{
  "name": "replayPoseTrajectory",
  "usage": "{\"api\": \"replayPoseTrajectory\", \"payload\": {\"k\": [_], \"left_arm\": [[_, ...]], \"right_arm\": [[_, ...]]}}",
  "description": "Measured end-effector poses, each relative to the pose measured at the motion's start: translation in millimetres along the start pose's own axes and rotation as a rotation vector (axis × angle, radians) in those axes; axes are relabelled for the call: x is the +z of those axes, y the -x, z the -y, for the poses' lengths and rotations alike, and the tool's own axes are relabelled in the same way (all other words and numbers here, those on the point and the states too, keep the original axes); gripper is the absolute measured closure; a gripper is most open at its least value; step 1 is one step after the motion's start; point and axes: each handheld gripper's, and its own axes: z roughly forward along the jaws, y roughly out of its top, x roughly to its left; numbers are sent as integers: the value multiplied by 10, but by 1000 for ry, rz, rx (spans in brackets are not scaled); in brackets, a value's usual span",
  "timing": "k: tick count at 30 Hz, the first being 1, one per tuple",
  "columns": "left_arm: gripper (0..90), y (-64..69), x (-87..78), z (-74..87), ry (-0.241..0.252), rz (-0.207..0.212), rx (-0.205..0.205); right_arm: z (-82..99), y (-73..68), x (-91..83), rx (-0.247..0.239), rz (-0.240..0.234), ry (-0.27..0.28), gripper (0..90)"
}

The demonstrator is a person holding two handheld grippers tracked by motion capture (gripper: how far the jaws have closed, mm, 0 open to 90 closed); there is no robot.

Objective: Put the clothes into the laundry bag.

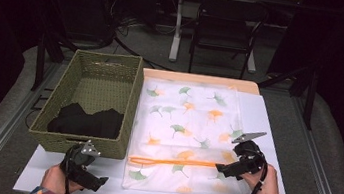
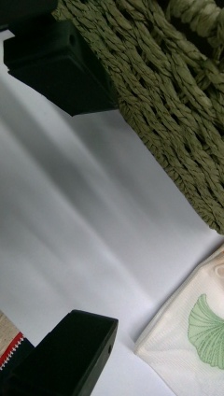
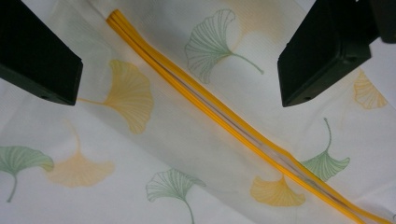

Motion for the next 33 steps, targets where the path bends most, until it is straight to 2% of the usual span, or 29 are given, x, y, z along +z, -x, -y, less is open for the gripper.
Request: {"api": "replayPoseTrajectory", "payload": {"k": [12,28,33], "left_arm": [[1,8,-1,-5,6,2,6],[1,10,7,-6,8,8,12],[1,11,9,-5,7,9,13]], "right_arm": [[-219,-118,185,-52,-20,-21,0],[-451,-202,406,-93,-37,-40,0],[-503,-229,473,-101,-39,-43,102]]}}
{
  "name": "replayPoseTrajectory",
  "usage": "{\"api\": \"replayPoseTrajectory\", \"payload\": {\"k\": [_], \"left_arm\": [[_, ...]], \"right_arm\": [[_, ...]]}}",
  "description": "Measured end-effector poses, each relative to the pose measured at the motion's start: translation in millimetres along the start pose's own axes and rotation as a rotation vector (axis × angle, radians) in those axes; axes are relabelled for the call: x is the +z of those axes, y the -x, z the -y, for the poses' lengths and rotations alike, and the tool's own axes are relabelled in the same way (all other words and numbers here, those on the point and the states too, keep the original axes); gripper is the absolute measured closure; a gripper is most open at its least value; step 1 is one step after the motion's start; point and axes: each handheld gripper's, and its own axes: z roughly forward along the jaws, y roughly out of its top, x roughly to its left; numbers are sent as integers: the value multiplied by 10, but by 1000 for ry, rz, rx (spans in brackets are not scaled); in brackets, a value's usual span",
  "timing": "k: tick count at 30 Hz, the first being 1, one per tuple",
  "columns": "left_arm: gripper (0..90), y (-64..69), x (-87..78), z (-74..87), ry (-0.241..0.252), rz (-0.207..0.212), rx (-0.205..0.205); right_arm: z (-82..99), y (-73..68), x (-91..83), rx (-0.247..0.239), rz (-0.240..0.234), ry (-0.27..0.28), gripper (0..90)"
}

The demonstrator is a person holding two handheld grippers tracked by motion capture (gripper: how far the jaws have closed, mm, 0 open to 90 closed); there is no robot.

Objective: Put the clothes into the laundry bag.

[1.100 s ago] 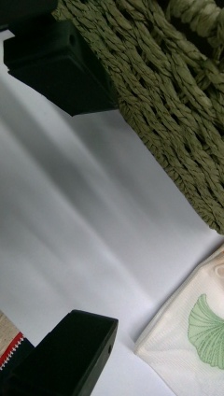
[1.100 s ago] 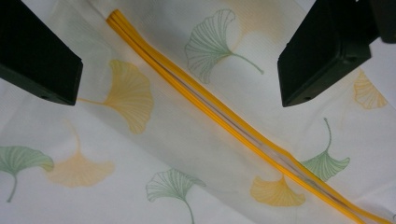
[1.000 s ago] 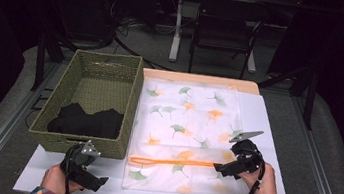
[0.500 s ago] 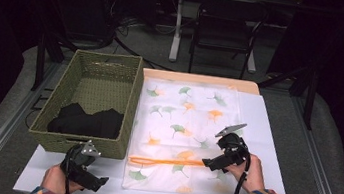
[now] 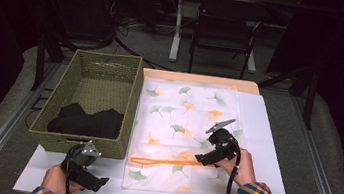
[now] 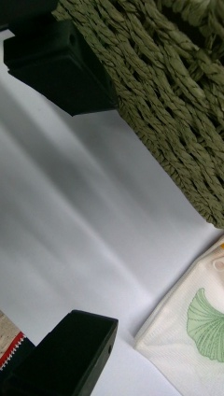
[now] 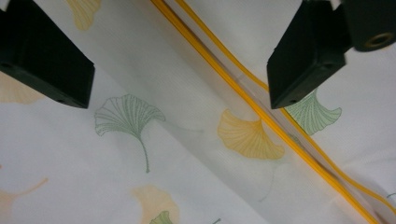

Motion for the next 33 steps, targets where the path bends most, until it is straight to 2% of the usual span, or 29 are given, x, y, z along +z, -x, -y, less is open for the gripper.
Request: {"api": "replayPoseTrajectory", "payload": {"k": [1,8,12,16,21,27,33], "left_arm": [[1,-2,-4,-1,-4,1,4],[1,-6,-2,2,0,4,3],[1,-4,-4,6,1,3,4],[1,-4,-1,6,-1,9,4],[1,1,5,3,-5,5,8],[1,6,4,3,-5,6,7],[1,8,7,3,-5,9,6]], "right_arm": [[-9,-3,16,-7,6,-1,151],[-64,-61,137,-53,-2,-20,297],[-78,-117,215,-94,-7,-50,343],[-59,-137,286,-125,13,-89,389],[-47,-133,320,-140,7,-102,401],[-29,-147,382,-155,-13,-128,375],[-34,-158,391,-151,-14,-137,353]]}}
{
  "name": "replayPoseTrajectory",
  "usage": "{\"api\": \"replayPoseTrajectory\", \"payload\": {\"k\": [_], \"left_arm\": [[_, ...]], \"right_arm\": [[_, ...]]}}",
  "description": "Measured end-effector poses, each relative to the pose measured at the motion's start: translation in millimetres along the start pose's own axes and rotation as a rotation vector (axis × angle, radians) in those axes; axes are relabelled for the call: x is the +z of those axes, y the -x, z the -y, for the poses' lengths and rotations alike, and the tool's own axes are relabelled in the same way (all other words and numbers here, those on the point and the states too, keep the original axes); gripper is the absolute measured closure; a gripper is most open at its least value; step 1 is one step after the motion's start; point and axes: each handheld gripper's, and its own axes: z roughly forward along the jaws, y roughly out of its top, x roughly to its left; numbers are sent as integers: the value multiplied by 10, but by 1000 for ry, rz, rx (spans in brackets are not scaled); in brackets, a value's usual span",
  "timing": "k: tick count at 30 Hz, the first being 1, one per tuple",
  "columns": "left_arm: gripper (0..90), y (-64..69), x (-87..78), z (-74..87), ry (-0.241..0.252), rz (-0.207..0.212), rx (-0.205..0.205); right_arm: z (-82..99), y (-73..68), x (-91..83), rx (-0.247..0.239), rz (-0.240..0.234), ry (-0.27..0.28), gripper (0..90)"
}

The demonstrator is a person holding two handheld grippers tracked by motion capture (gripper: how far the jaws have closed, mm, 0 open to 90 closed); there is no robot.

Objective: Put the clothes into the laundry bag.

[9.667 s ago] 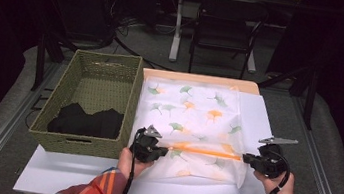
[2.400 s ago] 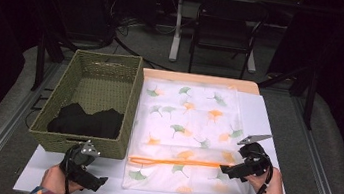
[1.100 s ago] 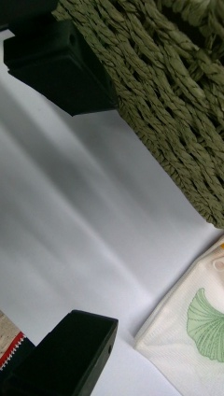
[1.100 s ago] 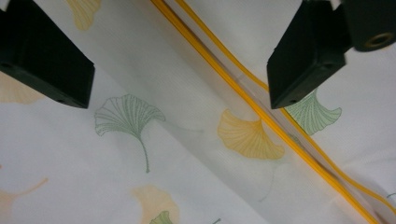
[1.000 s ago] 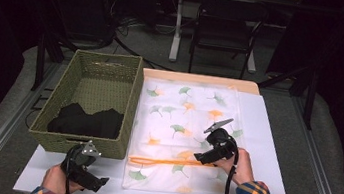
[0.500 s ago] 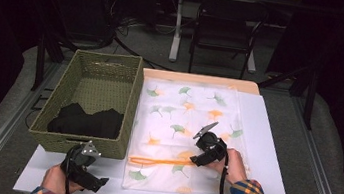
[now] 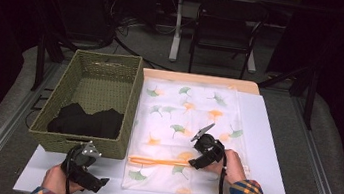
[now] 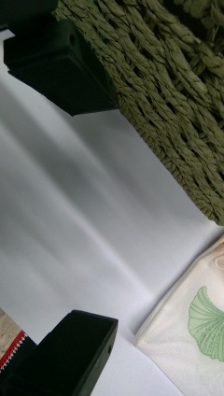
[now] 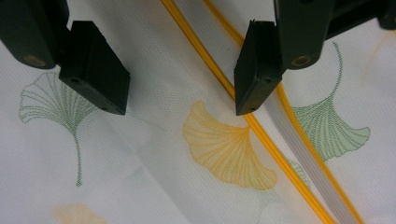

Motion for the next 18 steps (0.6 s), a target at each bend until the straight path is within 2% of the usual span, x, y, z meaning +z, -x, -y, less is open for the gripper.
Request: {"api": "replayPoseTrajectory", "payload": {"k": [9,18], "left_arm": [[1,11,0,-2,3,-1,0],[1,11,3,-1,3,1,1]], "right_arm": [[-27,17,11,15,9,-2,396],[-33,45,-1,50,35,12,538]]}}
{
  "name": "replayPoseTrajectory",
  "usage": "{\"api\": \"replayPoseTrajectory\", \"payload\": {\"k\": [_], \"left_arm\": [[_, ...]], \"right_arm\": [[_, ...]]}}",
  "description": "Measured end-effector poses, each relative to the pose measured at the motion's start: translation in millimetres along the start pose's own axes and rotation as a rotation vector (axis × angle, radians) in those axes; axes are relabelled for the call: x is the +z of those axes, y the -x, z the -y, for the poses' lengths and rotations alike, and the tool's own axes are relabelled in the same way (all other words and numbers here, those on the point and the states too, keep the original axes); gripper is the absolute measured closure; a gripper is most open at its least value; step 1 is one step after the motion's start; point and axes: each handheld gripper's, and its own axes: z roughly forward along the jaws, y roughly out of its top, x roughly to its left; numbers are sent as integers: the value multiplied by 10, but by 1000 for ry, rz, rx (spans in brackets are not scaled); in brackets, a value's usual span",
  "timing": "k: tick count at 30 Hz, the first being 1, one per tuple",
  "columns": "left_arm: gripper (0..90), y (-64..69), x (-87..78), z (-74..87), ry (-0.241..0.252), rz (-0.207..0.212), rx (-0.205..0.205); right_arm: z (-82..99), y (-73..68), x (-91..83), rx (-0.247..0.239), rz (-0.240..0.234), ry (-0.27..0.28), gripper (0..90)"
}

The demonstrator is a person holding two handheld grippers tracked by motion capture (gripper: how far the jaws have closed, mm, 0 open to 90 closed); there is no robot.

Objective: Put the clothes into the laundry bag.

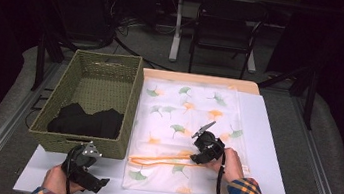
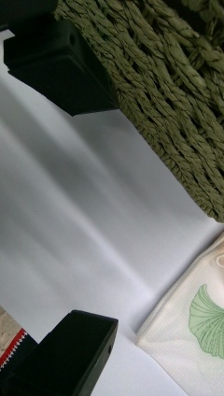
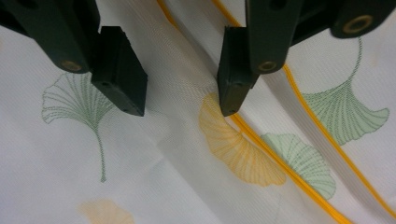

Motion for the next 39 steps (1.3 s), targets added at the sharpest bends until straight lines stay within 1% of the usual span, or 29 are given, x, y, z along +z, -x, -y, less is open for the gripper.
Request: {"api": "replayPoseTrajectory", "payload": {"k": [1,4,5,9,10,12,14,19,26,27,29,31,32,37,39], "left_arm": [[1,0,0,0,0,1,1],[1,0,1,0,0,1,1],[1,1,1,0,0,1,0],[1,1,0,0,0,1,1],[1,0,0,1,1,2,1],[1,0,-1,1,0,2,2],[1,-1,0,1,0,3,2],[1,-4,1,4,1,8,-1],[1,-3,-5,4,5,16,6],[1,-6,-7,5,7,21,7],[1,1,-5,4,6,21,4],[1,1,-6,3,5,21,6],[1,1,-5,2,3,22,7],[1,5,-5,4,9,29,5],[1,7,-8,4,11,30,12]], "right_arm": [[-1,-1,-1,1,3,2,550],[-7,-9,0,0,7,8,626],[-12,-12,-2,-9,7,8,651],[-29,-24,6,-11,9,14,735],[-31,-21,7,-9,8,15,755],[-31,-21,7,1,11,21,825],[-30,-19,7,6,16,22,867],[-26,-11,-17,17,15,24,882],[-38,13,-148,31,8,59,878],[-40,6,-160,41,9,66,876],[-42,10,-183,35,12,69,874],[-43,8,-205,46,10,73,868],[-44,16,-209,39,9,76,867],[-46,13,-246,44,10,78,888],[-49,11,-260,46,10,83,890]]}}
